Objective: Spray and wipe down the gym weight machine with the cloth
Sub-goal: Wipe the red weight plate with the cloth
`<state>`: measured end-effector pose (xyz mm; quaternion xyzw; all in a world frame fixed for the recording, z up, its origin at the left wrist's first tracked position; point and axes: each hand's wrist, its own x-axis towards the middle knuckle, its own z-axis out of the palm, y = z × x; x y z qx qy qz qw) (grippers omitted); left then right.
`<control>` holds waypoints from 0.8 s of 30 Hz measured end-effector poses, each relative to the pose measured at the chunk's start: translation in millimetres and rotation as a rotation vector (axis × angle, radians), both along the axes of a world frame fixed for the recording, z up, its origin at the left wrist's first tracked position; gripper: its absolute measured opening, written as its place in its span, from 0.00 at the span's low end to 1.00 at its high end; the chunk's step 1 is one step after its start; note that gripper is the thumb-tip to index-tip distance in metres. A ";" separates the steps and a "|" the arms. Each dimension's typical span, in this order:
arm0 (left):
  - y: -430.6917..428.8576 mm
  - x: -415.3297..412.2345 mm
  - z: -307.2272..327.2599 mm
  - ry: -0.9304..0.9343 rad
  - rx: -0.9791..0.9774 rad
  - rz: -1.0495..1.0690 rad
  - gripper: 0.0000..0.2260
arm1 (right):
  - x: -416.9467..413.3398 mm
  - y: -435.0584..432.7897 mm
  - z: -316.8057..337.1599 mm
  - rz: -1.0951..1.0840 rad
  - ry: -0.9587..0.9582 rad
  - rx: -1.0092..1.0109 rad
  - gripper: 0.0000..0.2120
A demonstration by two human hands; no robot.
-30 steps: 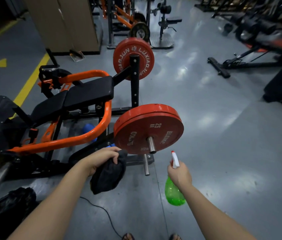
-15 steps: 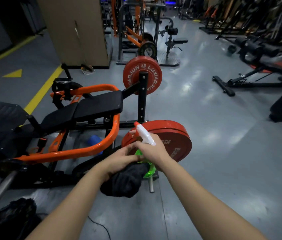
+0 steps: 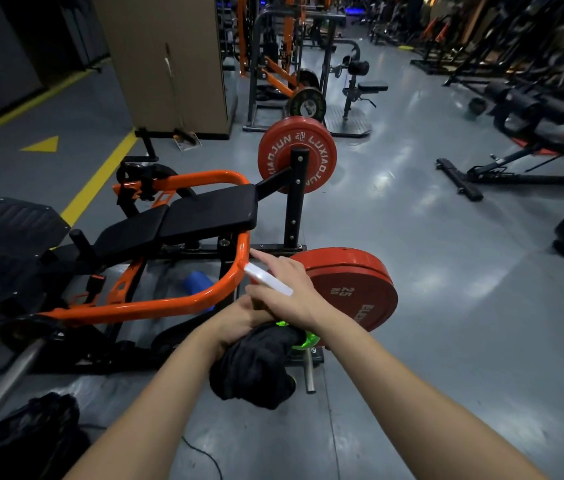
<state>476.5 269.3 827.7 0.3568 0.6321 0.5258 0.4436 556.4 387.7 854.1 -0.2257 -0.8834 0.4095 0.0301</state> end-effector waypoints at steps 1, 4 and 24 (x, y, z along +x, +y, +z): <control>0.8 1.3 -2.7 -0.007 0.015 -0.001 0.15 | 3.5 2.3 -0.7 0.028 -0.017 0.019 0.37; 7.2 4.1 -8.8 -0.022 0.048 -0.017 0.14 | 13.1 9.4 -4.2 0.010 -0.084 0.082 0.48; 118.8 -10.9 -58.4 -0.327 0.070 0.518 0.11 | 74.9 60.4 -85.5 -0.920 0.240 -0.857 0.07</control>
